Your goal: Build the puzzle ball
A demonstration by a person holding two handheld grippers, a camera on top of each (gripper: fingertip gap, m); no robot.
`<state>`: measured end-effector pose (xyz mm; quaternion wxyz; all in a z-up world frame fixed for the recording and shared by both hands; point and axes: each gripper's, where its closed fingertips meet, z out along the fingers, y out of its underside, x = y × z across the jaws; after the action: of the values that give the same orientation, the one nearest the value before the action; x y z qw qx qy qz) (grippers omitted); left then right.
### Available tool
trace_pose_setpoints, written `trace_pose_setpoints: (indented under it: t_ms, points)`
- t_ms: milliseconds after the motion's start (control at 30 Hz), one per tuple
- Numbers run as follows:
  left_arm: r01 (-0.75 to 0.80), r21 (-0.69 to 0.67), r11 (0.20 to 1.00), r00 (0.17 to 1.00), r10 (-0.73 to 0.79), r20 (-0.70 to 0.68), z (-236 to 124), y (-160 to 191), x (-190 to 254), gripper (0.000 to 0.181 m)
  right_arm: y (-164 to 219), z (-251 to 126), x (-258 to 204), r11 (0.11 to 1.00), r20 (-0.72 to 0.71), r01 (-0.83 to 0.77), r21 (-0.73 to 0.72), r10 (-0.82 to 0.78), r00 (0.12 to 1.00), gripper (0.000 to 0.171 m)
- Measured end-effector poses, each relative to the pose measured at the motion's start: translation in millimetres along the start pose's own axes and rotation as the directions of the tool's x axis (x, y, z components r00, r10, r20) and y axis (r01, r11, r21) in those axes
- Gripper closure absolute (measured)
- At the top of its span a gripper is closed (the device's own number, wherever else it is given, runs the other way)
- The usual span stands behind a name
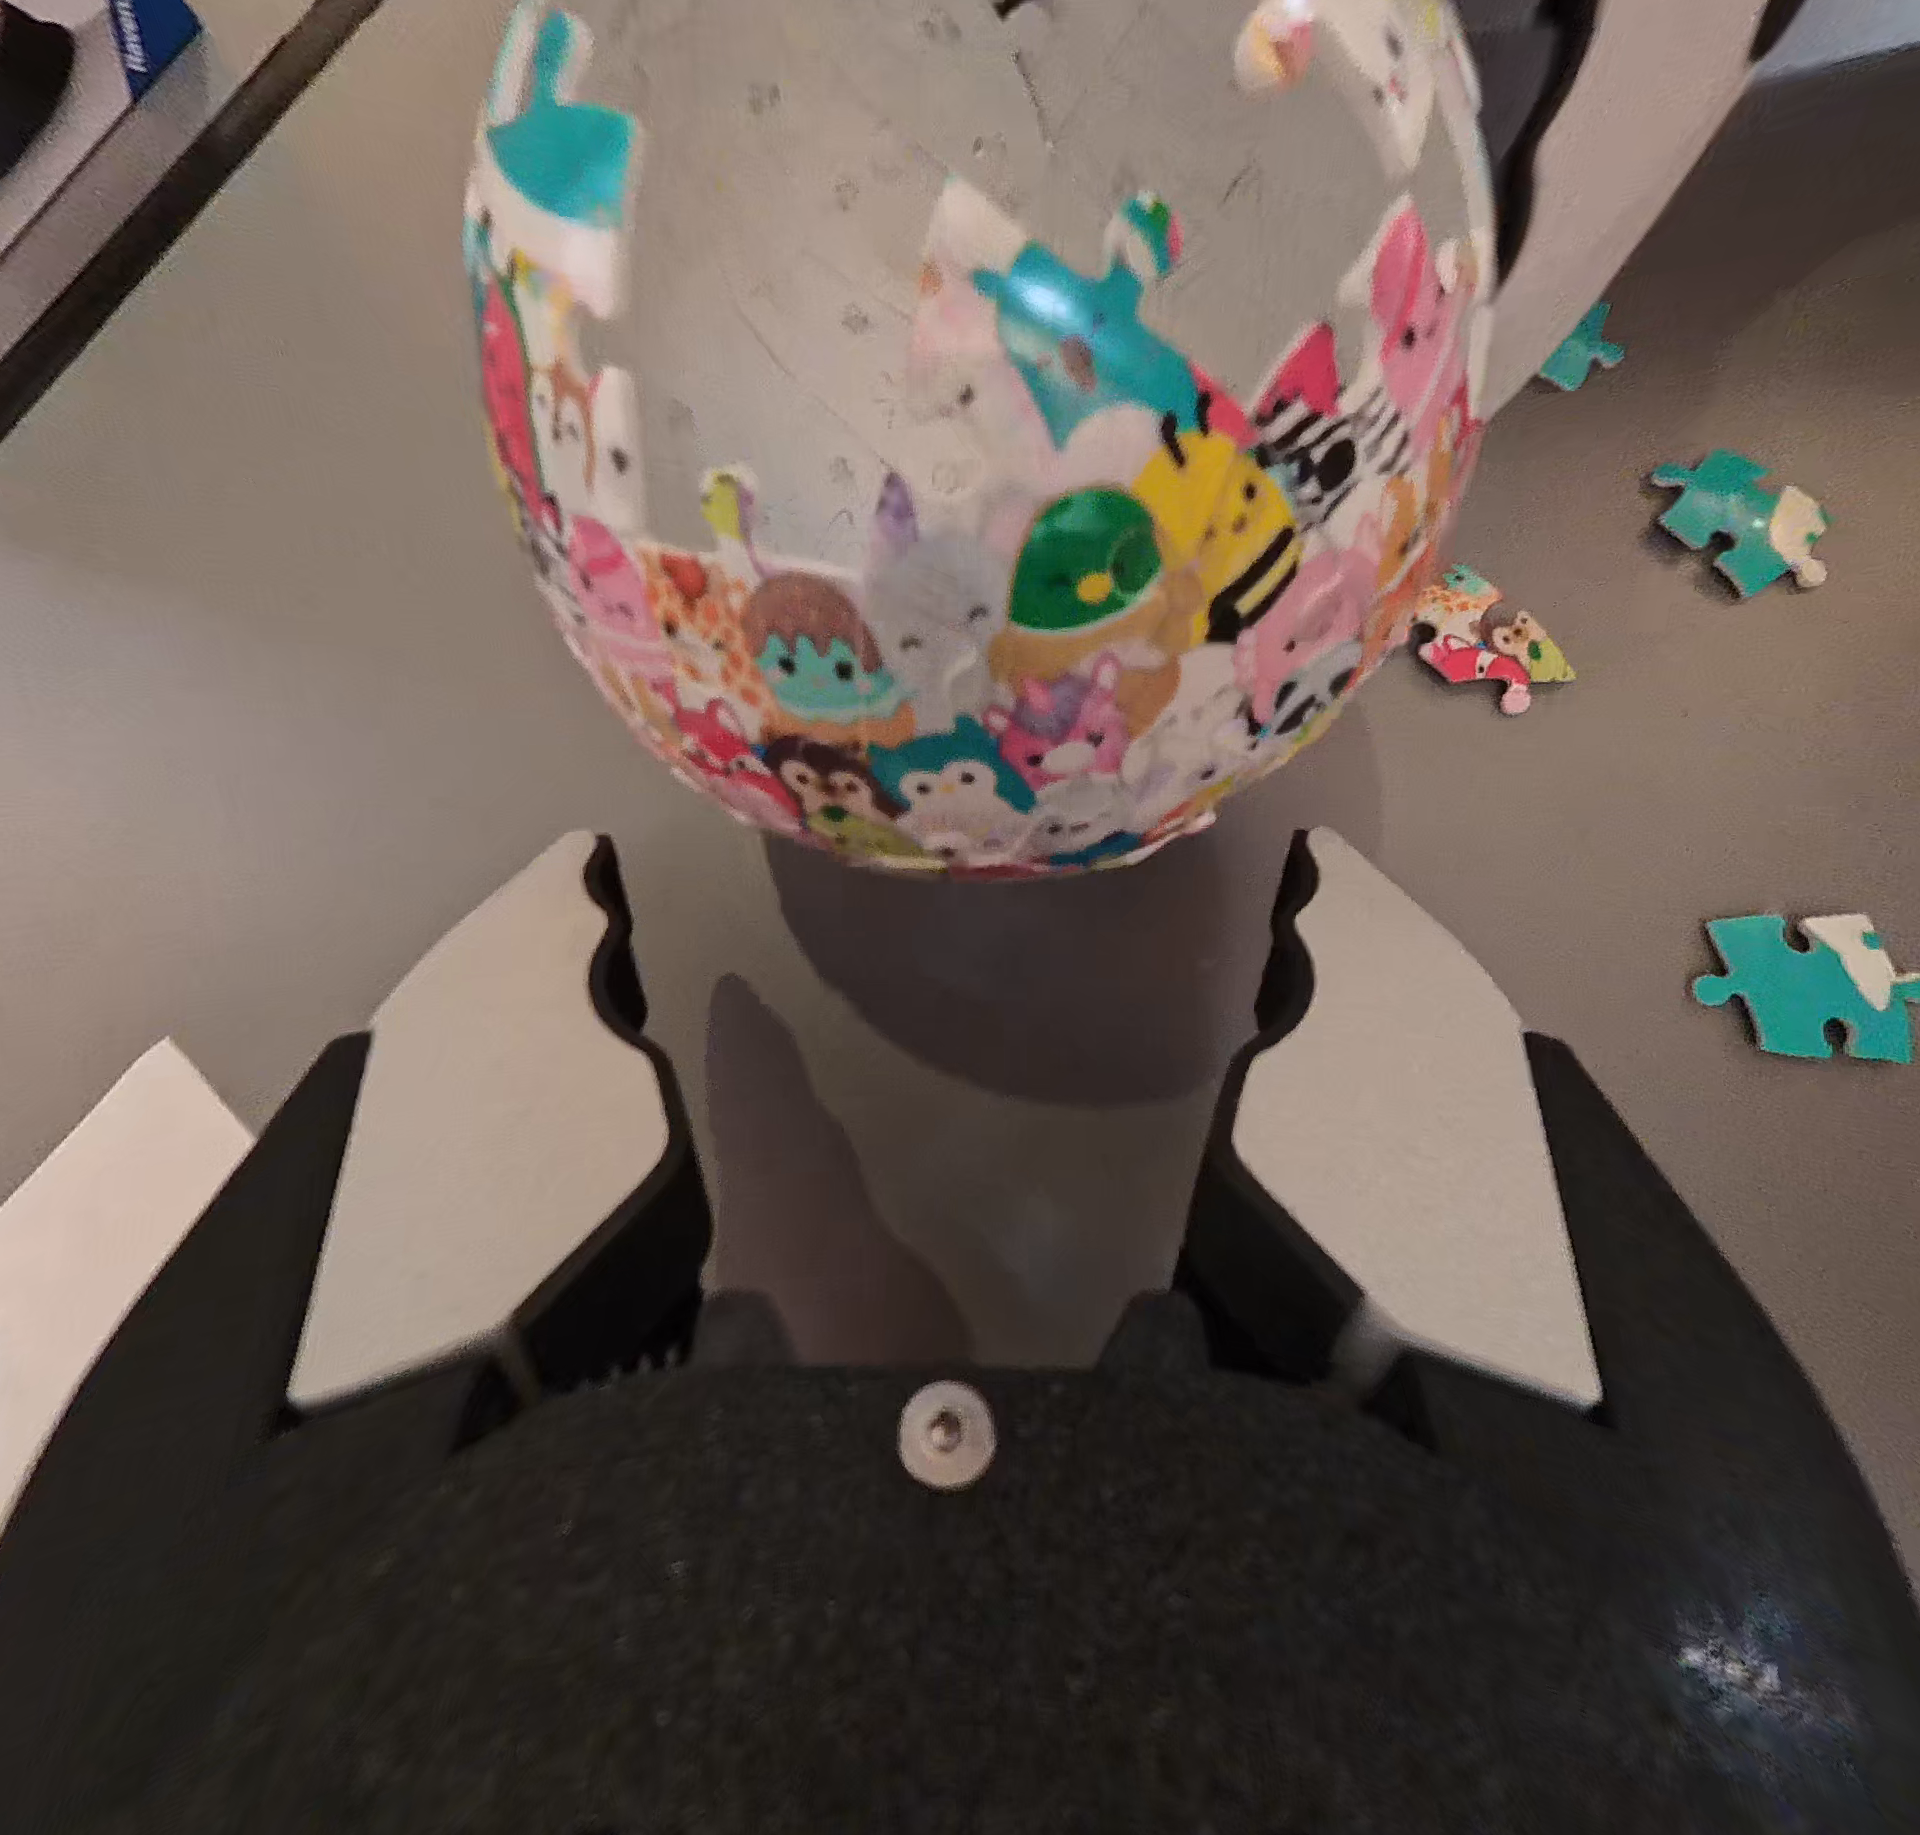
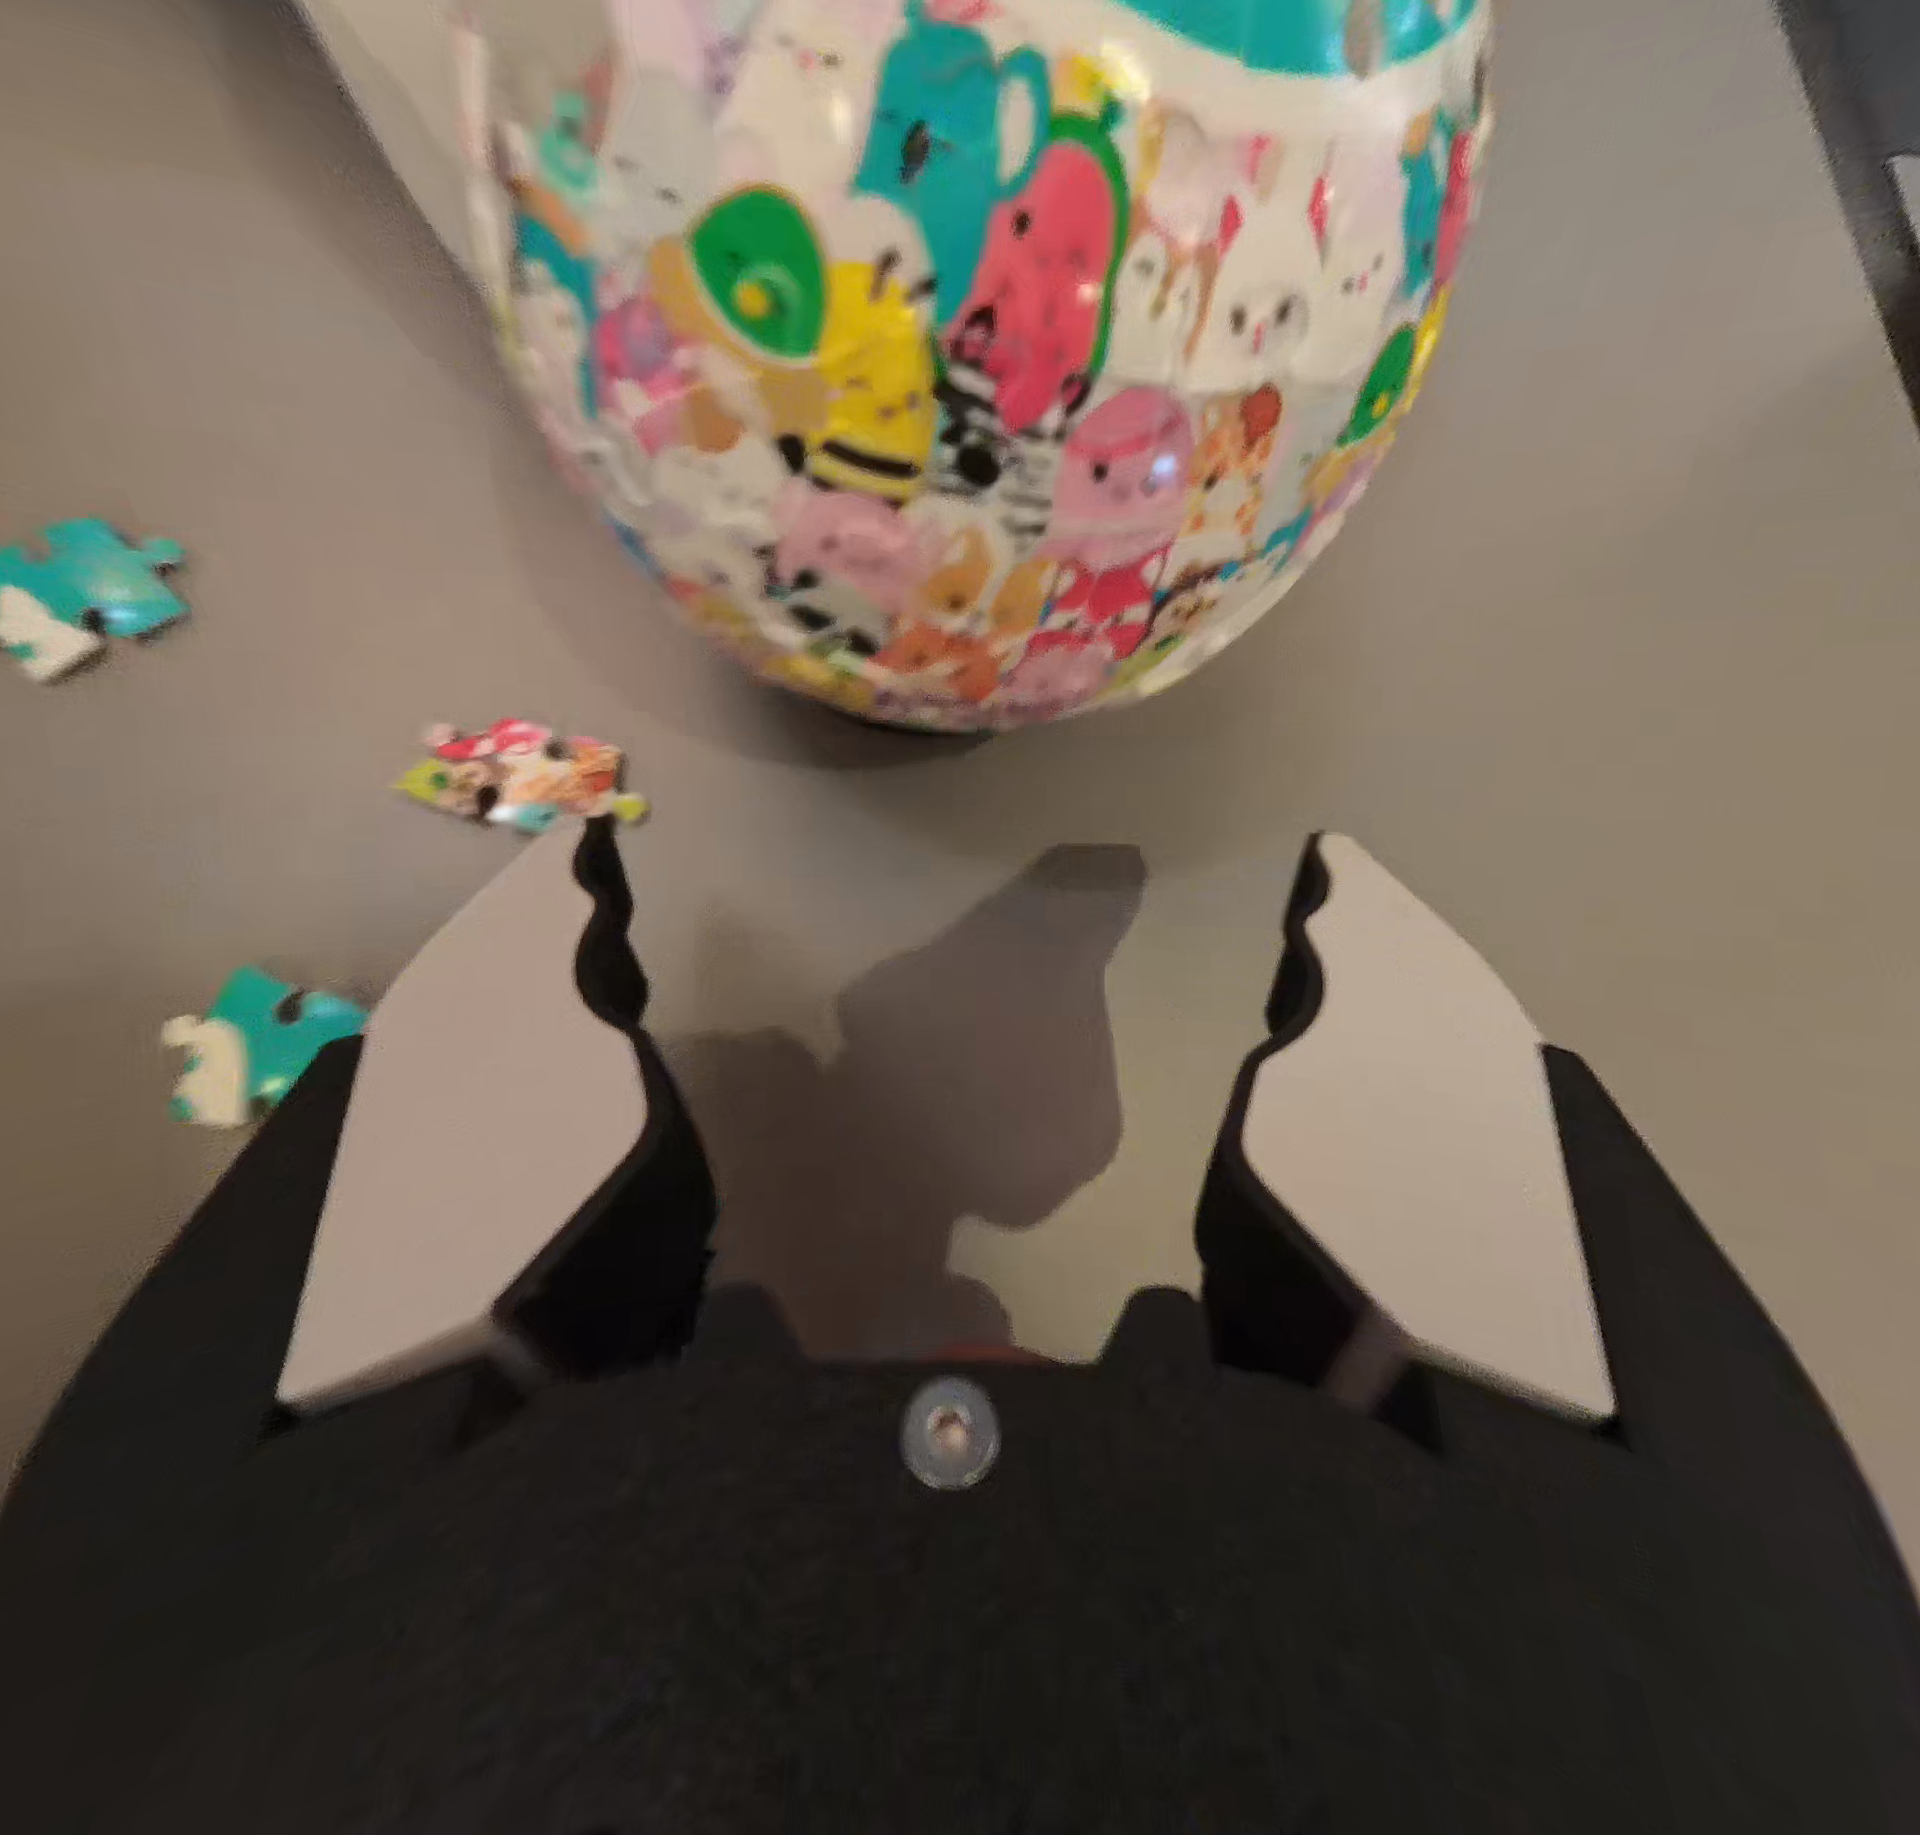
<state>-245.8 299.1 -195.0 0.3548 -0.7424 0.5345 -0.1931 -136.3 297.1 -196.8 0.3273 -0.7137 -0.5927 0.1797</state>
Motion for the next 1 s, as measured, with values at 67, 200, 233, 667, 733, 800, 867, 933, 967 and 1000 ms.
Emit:
trace_pose_setpoints:
  t_ms: [67,200,233,667,733,800,867,933,967,1000]
  points:
    - [0.003,-0.006,1.000,1.000,-0.004,-0.015,4.0,0.0,0.8,0.066,-2.3,15.5,10.1,0.999,-0.026,0.025,-0.047,-0.026,0.999,0.037]
    - [0.022,-0.019,1.000,0.999,-0.023,-0.043,11.6,3.4,2.5,0.072,-13.8,36.5,5.8,0.999,0.031,0.037,-0.037,-0.036,0.999,0.042]
    - [0.022,-0.019,1.000,0.998,-0.022,-0.052,12.6,3.1,3.8,0.077,-18.0,38.8,2.5,0.999,0.055,0.030,-0.020,-0.029,0.998,0.045]
    - [0.181,-0.091,0.979,0.956,-0.197,-0.217,8.0,-2.0,22.4,0.082,-36.4,22.0,-14.8,0.977,0.289,-0.212,-0.024,0.210,0.934,0.053]
    - [0.173,-0.104,0.979,0.958,-0.192,-0.211,11.2,2.5,21.8,0.081,-29.8,25.1,-13.1,0.978,0.290,-0.201,-0.060,0.210,0.934,0.053]
    - [0.165,-0.107,0.981,0.964,-0.183,-0.193,13.5,6.3,20.1,0.076,-27.5,27.4,-13.1,0.984,0.285,-0.170,-0.059,0.180,0.942,0.054]
    - [0.145,-0.105,0.984,0.979,-0.158,-0.130,14.8,11.2,11.7,0.072,-26.5,28.4,-15.3,0.990,0.281,-0.133,-0.041,0.139,0.950,0.048]
    - [0.118,-0.100,0.988,0.990,-0.124,-0.062,16.1,14.6,2.2,0.063,-23.3,30.5,-10.3,0.999,0.205,-0.048,-0.026,0.053,0.977,0.043]
    - [0.111,-0.086,0.990,0.992,-0.115,-0.045,16.5,13.3,-0.5,0.064,-23.3,31.7,-6.9,1.000,0.158,-0.006,-0.019,0.008,0.987,0.039]
    - [0.109,-0.067,0.992,0.993,-0.112,-0.045,16.6,9.7,-0.7,0.067,-25.4,32.9,-4.6,1.000,0.125,0.022,-0.008,-0.021,0.992,0.038]
